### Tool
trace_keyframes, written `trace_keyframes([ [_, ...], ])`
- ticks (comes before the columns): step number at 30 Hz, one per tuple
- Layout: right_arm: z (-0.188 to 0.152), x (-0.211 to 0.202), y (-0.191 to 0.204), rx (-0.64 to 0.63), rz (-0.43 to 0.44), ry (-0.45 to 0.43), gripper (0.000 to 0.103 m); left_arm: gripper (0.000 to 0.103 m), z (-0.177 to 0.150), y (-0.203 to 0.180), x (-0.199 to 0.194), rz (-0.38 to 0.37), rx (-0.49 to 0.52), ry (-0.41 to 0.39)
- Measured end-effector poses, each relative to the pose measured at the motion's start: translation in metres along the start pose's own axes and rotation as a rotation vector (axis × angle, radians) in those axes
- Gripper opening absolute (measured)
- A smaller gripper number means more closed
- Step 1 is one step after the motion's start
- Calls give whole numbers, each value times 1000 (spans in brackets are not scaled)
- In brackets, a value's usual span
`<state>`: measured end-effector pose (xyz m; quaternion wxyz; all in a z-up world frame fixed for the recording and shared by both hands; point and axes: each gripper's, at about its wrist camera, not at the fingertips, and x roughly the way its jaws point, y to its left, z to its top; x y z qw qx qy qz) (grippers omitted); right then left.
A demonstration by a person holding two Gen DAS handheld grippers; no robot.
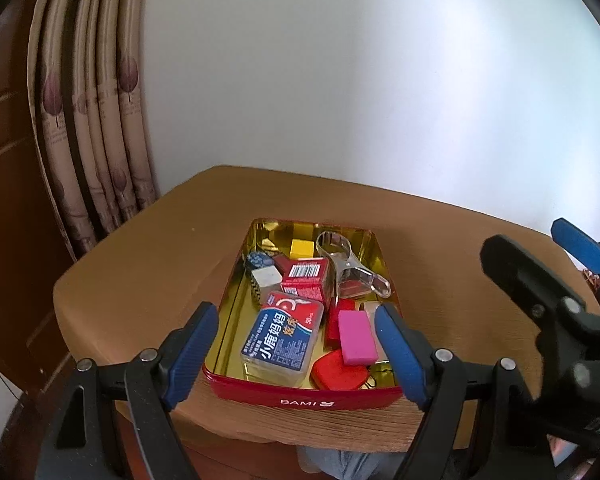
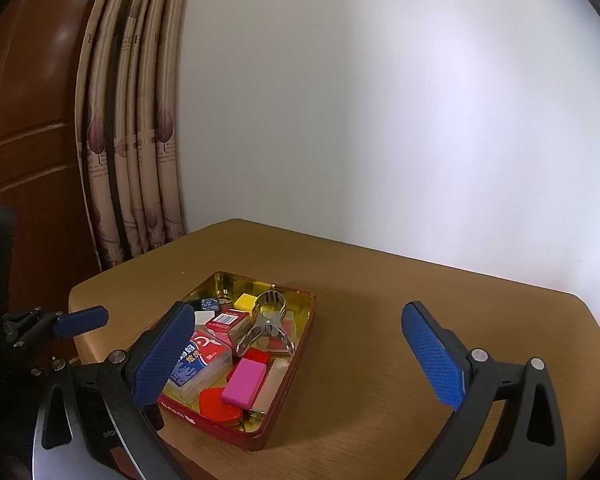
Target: Organize rigid objects
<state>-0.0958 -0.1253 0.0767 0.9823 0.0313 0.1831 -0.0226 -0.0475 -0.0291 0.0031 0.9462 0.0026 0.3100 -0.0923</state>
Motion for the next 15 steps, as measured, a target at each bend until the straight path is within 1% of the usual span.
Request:
trace_keyframes([
  [2,-1,-1,0,1,3,0,102,83,-1,1,2,-1,-6,0],
  [8,-2,1,0,-1,8,0,102,83,-3,-2,-1,18,19,-33],
  [10,-2,0,0,-3,9,1,102,83,-3,-2,0,11,16,-28],
  [13,-2,0,-1,-3,10,-1,102,83,-2,-2,-1,21,15,-26],
  [15,-2,1,-1,-3,10,0,102,83,-1,0,-1,3,8,-19],
])
